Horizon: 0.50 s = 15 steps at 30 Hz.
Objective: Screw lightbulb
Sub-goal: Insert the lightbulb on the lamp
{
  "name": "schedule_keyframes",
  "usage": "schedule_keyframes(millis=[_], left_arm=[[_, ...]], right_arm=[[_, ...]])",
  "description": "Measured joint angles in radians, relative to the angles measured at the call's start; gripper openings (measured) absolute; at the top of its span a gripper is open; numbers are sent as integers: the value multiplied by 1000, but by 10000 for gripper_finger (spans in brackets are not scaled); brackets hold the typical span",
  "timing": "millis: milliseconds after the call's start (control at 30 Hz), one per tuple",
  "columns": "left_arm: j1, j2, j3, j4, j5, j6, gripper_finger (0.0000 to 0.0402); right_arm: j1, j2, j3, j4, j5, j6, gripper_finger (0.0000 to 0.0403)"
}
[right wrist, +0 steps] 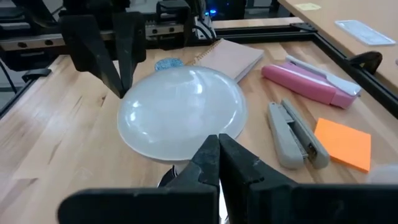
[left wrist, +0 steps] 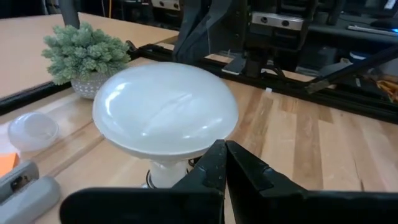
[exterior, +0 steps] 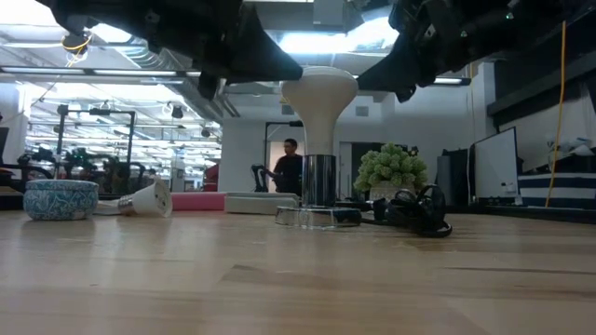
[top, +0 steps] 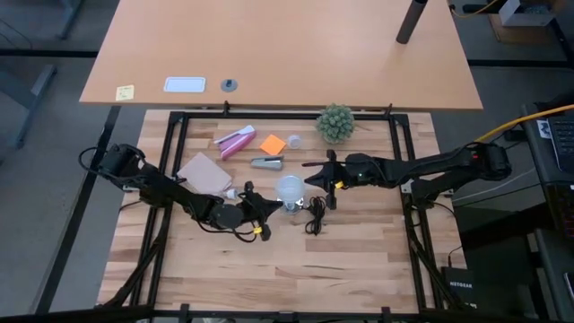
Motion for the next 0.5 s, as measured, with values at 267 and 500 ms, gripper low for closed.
schedule_keyframes(millis=[267,500], left_arm=[[0,0,0,5,-14,15,1],[-1,0,0,-3,-37,16,1]], right_arm=[[0,55,0,20,-30,67,5],[0,105,-1,68,-44,72,5]])
